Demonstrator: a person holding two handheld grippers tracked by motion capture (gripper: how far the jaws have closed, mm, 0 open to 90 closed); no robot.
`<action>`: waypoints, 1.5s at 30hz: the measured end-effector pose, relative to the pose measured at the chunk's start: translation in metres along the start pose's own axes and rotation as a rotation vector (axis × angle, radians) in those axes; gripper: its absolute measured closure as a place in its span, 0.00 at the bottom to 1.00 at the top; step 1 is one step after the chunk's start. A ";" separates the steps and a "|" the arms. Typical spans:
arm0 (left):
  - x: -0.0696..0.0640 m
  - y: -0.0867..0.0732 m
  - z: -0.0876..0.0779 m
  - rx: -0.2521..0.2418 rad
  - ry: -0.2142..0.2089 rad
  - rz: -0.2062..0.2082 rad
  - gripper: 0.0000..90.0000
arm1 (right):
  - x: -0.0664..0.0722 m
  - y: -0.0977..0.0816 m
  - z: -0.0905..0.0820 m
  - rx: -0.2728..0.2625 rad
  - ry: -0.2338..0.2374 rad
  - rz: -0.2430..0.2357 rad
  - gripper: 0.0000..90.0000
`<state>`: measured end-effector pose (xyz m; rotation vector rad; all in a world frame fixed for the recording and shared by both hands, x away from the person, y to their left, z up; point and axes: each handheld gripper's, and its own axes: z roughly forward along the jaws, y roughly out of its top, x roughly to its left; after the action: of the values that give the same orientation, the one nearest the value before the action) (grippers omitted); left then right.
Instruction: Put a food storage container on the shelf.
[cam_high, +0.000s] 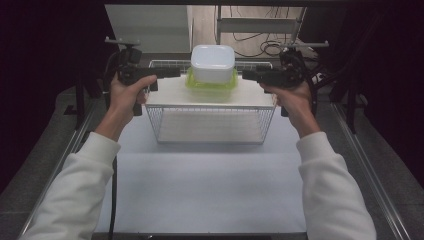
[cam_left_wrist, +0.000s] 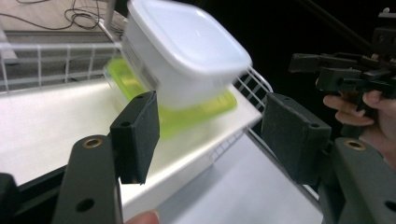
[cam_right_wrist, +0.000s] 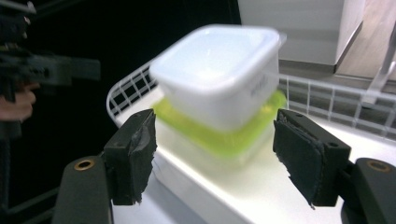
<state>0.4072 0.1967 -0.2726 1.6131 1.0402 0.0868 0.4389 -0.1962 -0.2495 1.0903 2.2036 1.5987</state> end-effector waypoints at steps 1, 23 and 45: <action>-0.003 -0.005 -0.002 0.004 0.000 0.013 0.40 | 0.002 -0.006 -0.005 0.001 -0.005 -0.014 0.33; -0.016 -0.161 -0.001 0.145 0.065 0.092 0.36 | 0.003 -0.170 -0.053 0.072 0.038 0.026 0.33; 0.009 -0.229 0.013 0.283 0.150 0.063 0.32 | -0.007 -0.243 -0.036 0.201 -0.010 0.066 0.32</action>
<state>0.2899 0.1811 -0.4687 1.9197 1.1559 0.1079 0.3170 -0.2616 -0.4527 1.2329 2.3861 1.4168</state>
